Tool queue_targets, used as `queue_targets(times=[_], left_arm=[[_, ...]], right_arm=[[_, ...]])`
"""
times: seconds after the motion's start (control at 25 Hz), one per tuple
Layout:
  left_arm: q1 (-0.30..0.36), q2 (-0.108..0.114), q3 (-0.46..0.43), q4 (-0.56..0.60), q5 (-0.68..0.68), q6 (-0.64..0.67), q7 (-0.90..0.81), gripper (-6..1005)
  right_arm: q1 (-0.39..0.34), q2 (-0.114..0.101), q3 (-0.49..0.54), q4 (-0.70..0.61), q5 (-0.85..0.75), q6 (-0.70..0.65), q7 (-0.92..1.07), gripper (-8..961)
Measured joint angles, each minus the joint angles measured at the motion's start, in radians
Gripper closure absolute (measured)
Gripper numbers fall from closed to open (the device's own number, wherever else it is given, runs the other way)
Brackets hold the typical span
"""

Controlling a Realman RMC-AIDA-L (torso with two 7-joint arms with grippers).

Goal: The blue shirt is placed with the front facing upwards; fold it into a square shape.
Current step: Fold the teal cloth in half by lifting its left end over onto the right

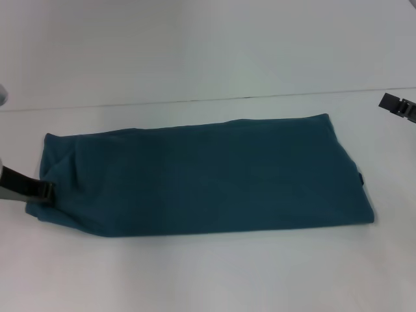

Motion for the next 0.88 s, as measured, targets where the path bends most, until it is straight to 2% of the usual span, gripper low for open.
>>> queue_targets(times=[0.16, 0.36, 0.88], left_arm=[[0.022, 0.007, -0.007, 0.022, -0.003, 0.007, 0.006, 935], [0.034, 0.015, -0.080, 0.030, -0.006, 0.024, 0.055, 935], [0.059, 0.030, -0.178, 0.051, -0.001, 0.044, 0.107, 936]], right_arm=[[0.002, 0.005, -0.002, 0.000, 0.000, 0.003, -0.001, 207], [0.003, 0.014, -0.003, 0.000, 0.000, 0.006, -0.004, 207], [0.003, 0.018, -0.001, 0.002, 0.000, 0.010, -0.004, 207]])
